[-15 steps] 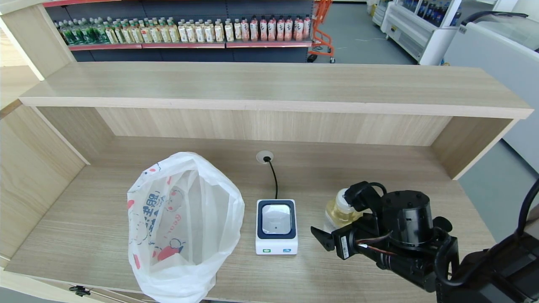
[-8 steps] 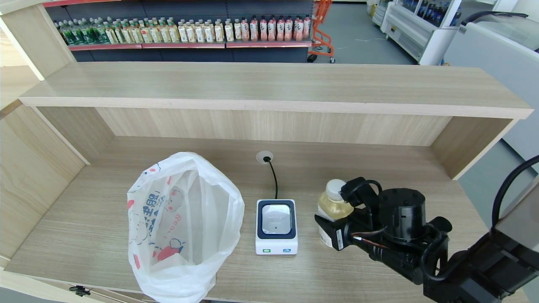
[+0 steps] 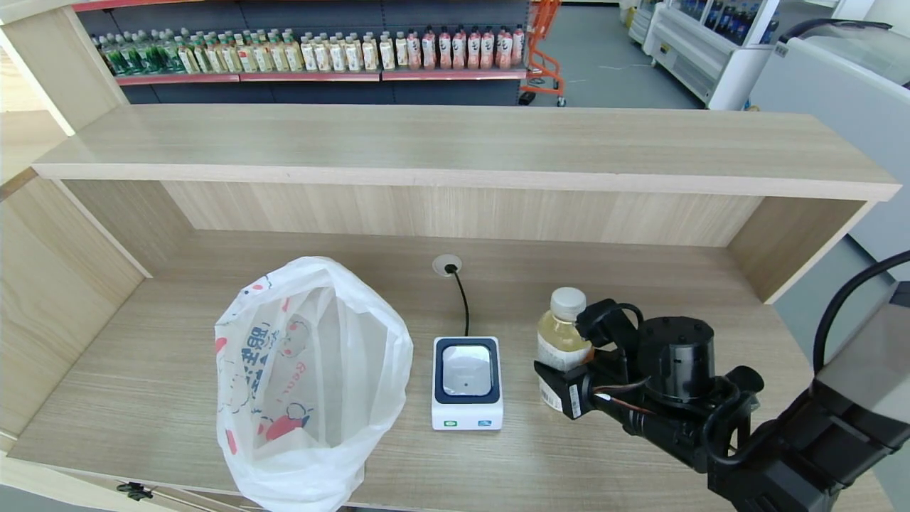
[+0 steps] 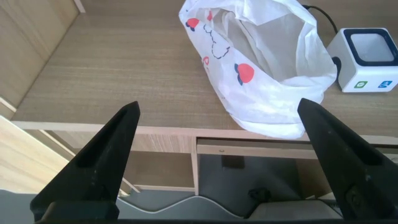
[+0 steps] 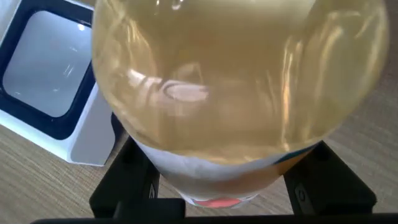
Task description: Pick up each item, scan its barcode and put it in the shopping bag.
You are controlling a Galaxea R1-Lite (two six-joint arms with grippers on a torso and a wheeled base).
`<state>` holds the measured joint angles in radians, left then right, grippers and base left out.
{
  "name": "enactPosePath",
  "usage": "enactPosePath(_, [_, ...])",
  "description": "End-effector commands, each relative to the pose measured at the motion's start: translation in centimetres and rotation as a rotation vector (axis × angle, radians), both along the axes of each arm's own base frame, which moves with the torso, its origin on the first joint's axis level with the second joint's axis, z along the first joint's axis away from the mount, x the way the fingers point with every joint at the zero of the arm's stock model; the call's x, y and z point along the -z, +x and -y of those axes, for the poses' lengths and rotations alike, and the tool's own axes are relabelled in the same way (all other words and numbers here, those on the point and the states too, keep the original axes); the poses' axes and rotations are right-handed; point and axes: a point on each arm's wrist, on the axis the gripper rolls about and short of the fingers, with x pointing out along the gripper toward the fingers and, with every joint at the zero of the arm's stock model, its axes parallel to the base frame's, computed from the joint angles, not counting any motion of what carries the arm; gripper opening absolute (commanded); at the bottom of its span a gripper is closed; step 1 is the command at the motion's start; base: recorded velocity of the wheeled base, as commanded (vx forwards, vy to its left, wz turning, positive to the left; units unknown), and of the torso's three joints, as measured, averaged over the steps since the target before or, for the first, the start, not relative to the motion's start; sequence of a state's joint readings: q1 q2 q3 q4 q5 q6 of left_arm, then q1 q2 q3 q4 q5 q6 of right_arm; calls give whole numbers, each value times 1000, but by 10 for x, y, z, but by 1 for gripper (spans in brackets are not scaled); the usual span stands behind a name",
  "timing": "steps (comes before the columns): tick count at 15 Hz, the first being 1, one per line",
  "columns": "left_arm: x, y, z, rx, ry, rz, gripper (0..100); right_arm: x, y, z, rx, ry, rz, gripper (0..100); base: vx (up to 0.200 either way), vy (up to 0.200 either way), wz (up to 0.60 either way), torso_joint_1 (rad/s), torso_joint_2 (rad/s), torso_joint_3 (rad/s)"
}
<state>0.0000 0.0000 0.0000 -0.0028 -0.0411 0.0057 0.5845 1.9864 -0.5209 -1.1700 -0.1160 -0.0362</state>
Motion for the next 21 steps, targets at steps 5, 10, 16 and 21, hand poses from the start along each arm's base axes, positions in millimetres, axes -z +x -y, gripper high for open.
enactPosePath(5, [0, 0, 0, 0, 0, -1, 100, -49, -14, 16, -160, 135, 126, 0, 0, 0, 0, 0, 0, 0])
enactPosePath(10, [0, 0, 0, 0, 0, -1, 100, -83, -44, 52, -399, 333, 12, 0, 0, 0, 0, 0, 0, 0])
enactPosePath(16, [0, 0, 0, 0, 0, -1, 100, -104, -78, 58, -608, 397, -117, 0, 0, 0, 0, 0, 0, 0])
enactPosePath(21, [0, 0, 0, 0, 0, -1, 100, -110, -92, 38, -724, 447, -182, 0, 0, 0, 0, 0, 0, 0])
